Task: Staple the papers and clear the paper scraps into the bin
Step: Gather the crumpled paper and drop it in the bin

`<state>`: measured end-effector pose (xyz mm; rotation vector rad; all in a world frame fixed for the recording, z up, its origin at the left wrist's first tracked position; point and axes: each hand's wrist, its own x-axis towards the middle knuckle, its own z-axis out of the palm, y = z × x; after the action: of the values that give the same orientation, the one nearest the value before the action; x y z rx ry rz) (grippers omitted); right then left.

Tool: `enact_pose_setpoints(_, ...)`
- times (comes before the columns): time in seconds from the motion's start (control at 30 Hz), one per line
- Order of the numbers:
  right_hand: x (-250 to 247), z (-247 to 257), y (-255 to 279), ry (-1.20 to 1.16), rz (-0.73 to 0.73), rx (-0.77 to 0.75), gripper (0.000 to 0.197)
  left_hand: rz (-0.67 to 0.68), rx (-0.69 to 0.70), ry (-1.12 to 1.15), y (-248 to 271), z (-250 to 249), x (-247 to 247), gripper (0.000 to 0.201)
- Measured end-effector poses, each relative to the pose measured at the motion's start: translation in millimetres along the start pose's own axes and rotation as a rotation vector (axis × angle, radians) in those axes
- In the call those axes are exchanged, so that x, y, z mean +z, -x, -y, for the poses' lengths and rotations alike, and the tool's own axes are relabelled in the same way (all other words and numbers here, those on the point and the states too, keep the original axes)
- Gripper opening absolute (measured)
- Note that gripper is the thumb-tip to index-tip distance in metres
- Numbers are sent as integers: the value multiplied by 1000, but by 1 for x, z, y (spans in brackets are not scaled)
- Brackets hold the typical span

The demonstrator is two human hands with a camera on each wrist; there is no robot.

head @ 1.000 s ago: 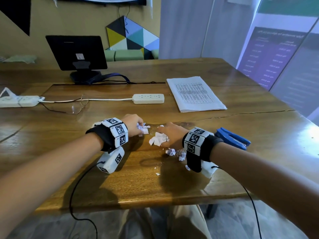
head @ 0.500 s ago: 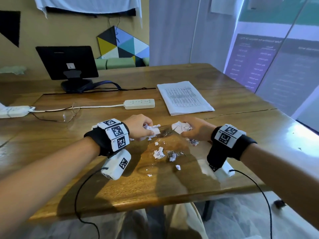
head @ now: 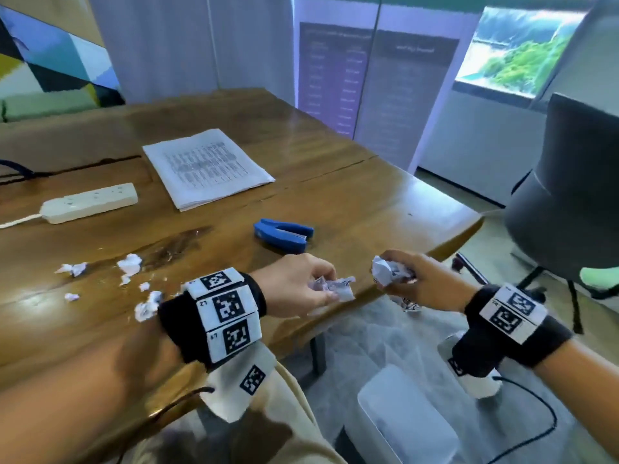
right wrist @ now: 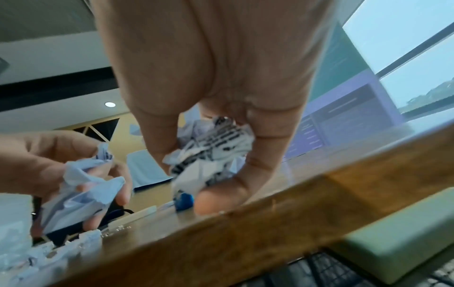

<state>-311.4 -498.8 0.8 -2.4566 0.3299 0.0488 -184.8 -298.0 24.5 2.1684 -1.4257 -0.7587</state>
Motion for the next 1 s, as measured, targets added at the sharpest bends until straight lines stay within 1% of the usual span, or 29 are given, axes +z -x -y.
enact_pose_setpoints(0.03, -1, -8, 13, 3, -17, 21, 31, 17, 18, -24, -12, -6, 11, 19)
enact_pose_setpoints(0.1, 2, -23, 39, -26, -14, 48, 31, 40, 52, -63, -32, -19, 34, 17)
enact_pose_setpoints(0.17, 11, -40, 60, -36, 39, 104, 33, 90, 56, -34, -50, -26, 58, 13)
enact_pose_setpoints(0.23, 24, -62, 75, 8, 98, 197, 36, 156, 45, 12, -67, -30, 83, 21)
enact_pose_setpoints(0.27, 32, -77, 81, 12, 123, 230, 33, 189, 32, 30, -75, -30, 96, 25)
enact_pose_setpoints(0.33, 53, -112, 87, -15, 178, 326, 26, 246, -13, 52, -89, -30, 121, 21)
enact_pose_setpoints(0.4, 76, -145, 90, -67, 227, 472, 31, 286, -69, 27, -103, -28, 144, 19)
enact_pose_setpoints(0.47, 100, -172, 90, -103, 262, 585, 35, 326, -113, -33, -115, -23, 161, 23)
enact_pose_setpoints(0.6, 142, -211, 90, -125, 310, 734, 36, 411, -195, -86, -134, -10, 191, 29)
enact_pose_setpoints(0.67, 158, -225, 87, -83, 320, 768, 29, 426, -235, -41, -140, -5, 205, 25)
enact_pose_setpoints(0.73, 170, -239, 83, -27, 315, 771, 21, 440, -275, -29, -147, -1, 220, 28)
enact_pose_setpoints(0.77, 175, -245, 82, -10, 317, 770, 24, 449, -299, -22, -149, 2, 229, 31)
enact_pose_setpoints(0.83, 185, -258, 80, 13, 319, 772, 39, 465, -343, 7, -153, 7, 247, 37)
enact_pose_setpoints(0.87, 188, -262, 80, 10, 317, 781, 47, 475, -359, 21, -155, 10, 256, 37)
enact_pose_setpoints(0.93, 193, -270, 80, -28, 303, 802, 53, 476, -390, 69, -158, 14, 270, 28)
enact_pose_setpoints(1.0, 197, -276, 80, -73, 277, 817, 51, 458, -423, 103, -162, 16, 280, 20)
